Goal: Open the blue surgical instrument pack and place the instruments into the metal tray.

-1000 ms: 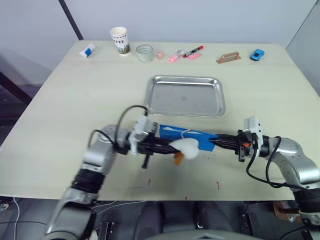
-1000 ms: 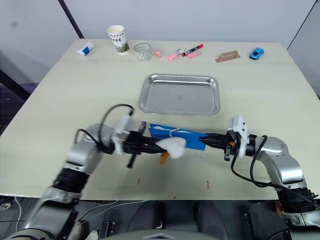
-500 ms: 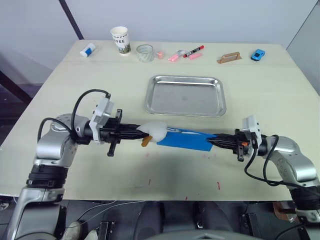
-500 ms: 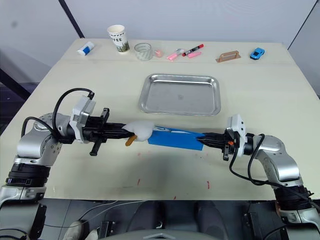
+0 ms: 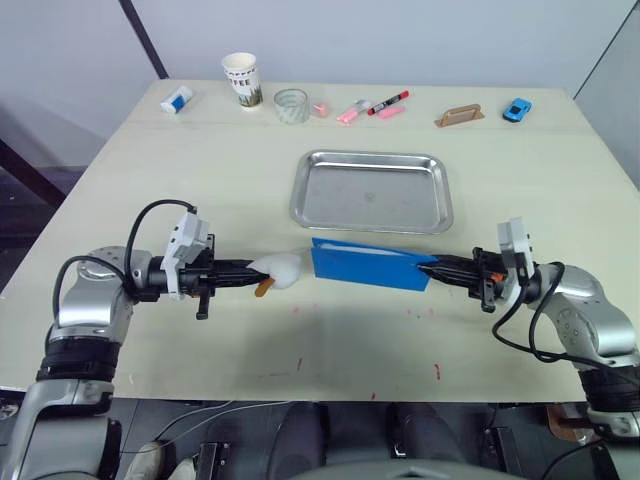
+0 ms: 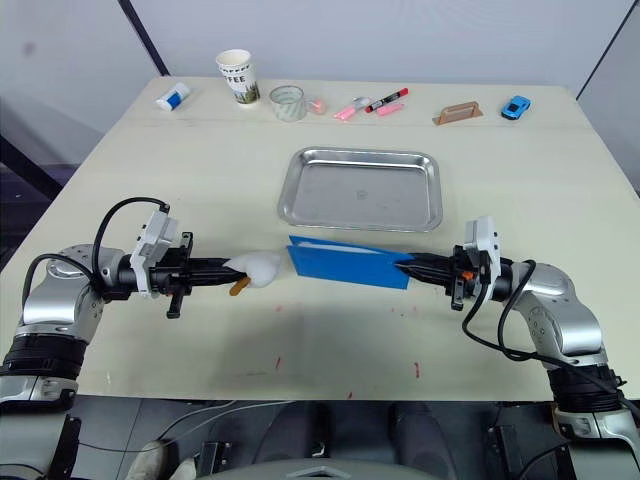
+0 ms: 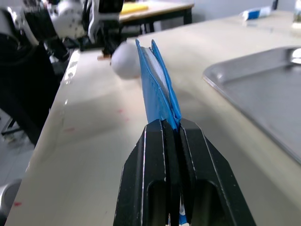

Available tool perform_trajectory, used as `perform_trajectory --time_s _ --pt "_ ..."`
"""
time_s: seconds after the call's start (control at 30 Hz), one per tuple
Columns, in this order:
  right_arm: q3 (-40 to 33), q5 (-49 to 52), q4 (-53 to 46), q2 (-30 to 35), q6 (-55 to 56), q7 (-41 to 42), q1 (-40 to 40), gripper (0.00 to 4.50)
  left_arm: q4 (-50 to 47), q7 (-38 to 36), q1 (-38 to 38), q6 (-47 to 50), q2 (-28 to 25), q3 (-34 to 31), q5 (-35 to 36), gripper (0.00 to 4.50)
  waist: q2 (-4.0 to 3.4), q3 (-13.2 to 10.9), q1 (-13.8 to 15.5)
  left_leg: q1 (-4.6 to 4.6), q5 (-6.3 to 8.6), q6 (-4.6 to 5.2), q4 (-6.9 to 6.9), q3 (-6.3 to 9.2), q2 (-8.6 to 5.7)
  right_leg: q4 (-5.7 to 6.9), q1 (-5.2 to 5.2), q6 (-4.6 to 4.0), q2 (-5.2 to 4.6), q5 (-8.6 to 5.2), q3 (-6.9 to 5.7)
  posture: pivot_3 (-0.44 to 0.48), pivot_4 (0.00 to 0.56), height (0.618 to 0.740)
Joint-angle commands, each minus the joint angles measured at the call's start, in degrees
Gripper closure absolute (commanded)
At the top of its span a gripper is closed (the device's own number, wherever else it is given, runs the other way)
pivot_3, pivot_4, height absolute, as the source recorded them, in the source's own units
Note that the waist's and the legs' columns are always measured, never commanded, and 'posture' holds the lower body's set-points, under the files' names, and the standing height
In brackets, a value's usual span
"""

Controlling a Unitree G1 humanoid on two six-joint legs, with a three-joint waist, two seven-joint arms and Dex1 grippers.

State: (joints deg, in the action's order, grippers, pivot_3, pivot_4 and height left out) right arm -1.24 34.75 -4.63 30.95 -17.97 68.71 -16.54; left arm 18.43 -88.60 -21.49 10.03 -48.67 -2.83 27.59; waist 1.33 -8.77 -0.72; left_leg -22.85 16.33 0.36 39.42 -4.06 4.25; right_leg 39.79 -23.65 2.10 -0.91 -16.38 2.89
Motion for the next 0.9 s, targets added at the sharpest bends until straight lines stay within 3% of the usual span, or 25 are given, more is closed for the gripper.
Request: perform_trajectory --time_s 0.03,0.47,0.63,0.9 --pt "-3.9 5.6 -3.3 -1.4 -2.0 -2.1 -1.7 4.50 0.0 -1.2 1.1 -0.7 -1.4 -1.2 -0.7 4.46 -0.01 0.0 0.0 0.00 0.00 0.00 0.00 0.01 0.00 0.00 0.00 0.00 0.00 0.00 -0.01 0.000 0.150 0.718" --pt "-6.2 11.4 -4.2 -5.0 -6.4 -7.4 -4.7 4.50 -0.7 -1.9 3.9 -0.5 -2.8 -0.3 -1.9 4.46 -0.01 0.0 0.0 -0.02 0.00 0.00 -0.01 -0.01 0.00 -0.01 -0.01 0.00 -0.02 0.00 -0.01 0.000 0.150 0.718" --pt "-1.2 3.4 -3.2 -1.8 -2.4 -3.1 -4.0 4.50 -0.8 -3.8 5.3 1.6 -5.0 0.9 -2.2 4.46 -0.02 0.0 0.0 -0.02 0.00 0.00 -0.01 -0.02 0.00 0.00 -0.02 0.00 -0.03 0.00 -0.01 0.000 0.150 0.718" --pt "4.8 -6.0 -2.2 -2.3 7.7 0.1 -1.7 4.50 -2.0 -3.9 5.2 3.7 -5.6 1.5 -0.9 4.46 -0.02 0.0 0.0 -0.02 0.00 0.00 -0.01 -0.02 0.01 0.01 -0.04 0.00 -0.02 0.00 -0.02 0.000 0.150 0.718"
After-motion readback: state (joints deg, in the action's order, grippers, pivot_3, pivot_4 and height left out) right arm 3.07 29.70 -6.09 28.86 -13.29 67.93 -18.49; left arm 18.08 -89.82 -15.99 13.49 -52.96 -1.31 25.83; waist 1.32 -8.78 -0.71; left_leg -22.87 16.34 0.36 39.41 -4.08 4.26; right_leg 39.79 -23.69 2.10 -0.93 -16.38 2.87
